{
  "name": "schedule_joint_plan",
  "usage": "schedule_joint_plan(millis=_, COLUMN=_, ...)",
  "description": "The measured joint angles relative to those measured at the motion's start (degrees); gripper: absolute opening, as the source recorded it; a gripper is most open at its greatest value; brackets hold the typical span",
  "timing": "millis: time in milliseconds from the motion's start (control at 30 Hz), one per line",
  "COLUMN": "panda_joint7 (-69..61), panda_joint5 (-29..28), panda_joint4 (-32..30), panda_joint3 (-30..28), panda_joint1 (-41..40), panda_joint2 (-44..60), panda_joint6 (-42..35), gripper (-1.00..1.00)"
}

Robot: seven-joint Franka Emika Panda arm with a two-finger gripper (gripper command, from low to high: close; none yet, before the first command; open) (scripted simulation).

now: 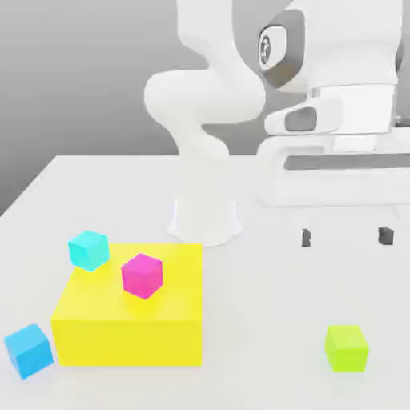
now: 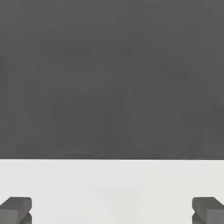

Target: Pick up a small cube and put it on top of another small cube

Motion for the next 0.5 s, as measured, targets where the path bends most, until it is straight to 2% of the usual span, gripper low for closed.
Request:
schedule_joint_plan(millis=233, panda_joint7=10.20, panda_joint5=-5.07, panda_joint4=-2.95, panda_joint3=0.22, panda_joint1=5.67, panda_joint2=14.90, panda_joint6=6.31, gripper=0.00)
schedule_joint_plan(millis=400, panda_joint7=15.35, panda_joint5=-10.99, panda_joint4=-1.28, panda_joint3=-5.81, panda_joint1=11.09, panda_joint2=25.27, panda_joint6=13.80, gripper=0.00)
schedule_joint_plan(millis=433, panda_joint7=16.00, panda_joint5=-11.81, panda_joint4=-1.02, panda_joint3=-6.58, panda_joint1=11.69, panda_joint2=26.47, panda_joint6=14.72, gripper=-1.00)
schedule_joint_plan(millis=500, panda_joint7=16.02, panda_joint5=-11.82, panda_joint4=-1.02, panda_joint3=-6.58, panda_joint1=11.69, panda_joint2=26.47, panda_joint6=14.75, gripper=-1.00)
